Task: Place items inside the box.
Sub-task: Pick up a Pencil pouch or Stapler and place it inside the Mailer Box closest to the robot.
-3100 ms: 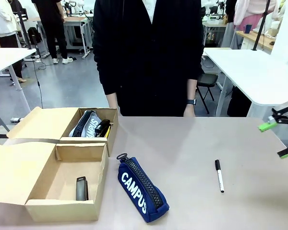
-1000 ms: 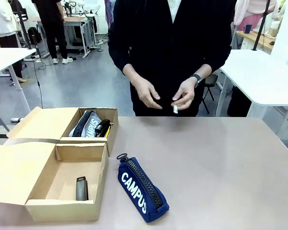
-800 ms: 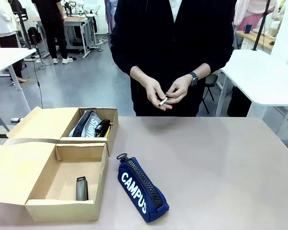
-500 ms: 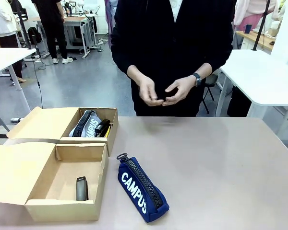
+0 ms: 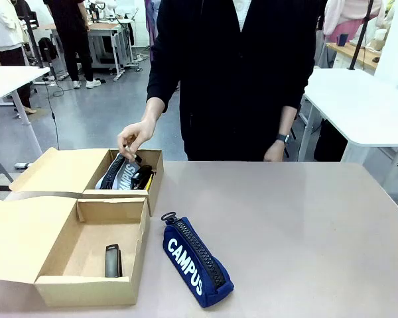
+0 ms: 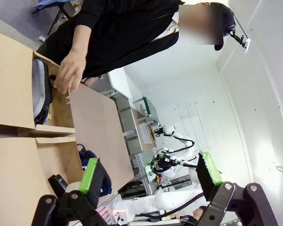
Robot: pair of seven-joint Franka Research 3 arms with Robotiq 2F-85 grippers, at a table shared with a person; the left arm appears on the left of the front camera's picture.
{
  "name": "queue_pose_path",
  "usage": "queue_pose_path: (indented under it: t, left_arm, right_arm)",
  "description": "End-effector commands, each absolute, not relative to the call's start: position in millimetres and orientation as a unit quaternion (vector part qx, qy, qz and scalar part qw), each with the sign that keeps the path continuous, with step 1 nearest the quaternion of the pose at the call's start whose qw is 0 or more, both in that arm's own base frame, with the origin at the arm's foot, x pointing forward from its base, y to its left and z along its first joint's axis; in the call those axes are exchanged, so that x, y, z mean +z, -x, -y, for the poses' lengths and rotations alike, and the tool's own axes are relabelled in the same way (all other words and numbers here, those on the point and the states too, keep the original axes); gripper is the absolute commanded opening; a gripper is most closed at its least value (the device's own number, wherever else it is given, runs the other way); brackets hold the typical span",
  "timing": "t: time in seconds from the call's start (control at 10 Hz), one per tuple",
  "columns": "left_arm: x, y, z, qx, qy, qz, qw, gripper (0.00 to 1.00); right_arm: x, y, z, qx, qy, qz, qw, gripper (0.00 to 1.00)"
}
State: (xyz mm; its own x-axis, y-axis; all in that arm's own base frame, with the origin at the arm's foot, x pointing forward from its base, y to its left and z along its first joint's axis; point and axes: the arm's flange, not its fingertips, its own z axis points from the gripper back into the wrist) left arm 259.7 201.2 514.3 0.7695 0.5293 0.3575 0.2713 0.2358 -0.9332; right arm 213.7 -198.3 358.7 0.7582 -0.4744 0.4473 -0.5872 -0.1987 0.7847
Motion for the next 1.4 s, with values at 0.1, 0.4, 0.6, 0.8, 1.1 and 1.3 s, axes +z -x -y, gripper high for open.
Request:
queue_pose_path:
  t: [0.1, 0.4, 0.6, 0.8, 1.1, 1.3]
  left_arm:
    - [515, -259, -200, 0.082, 0.615, 0.338, 0.708, 1.0]
    - [515, -259, -200, 0.082, 0.615, 0.338, 0.708, 1.0]
    - [515, -259, -200, 0.082, 0.615, 0.338, 0.708, 1.0]
    - [515, -259, -200, 0.082, 0.615, 0.338, 0.708, 1.0]
    - [515, -259, -200, 0.082, 0.615, 0.338, 0.708, 1.0]
    - [515, -259, -200, 0.082, 0.615, 0.338, 0.708, 1.0]
  right_arm:
    - [399, -238, 121, 0.111, -0.691, 0.28, 0.657, 1.0]
    - [419, -260, 39, 0.17, -0.642, 0.228, 0.712, 1.0]
    - [429, -272, -42, 0.22, -0.611, 0.182, 0.739, 1.0]
    - [430, -281, -144, 0.254, -0.545, 0.184, 0.777, 1.0]
    - [397, -268, -266, 0.323, -0.449, 0.15, 0.819, 1.0]
    - [367, -247, -311, 0.336, -0.388, 0.115, 0.851, 1.0]
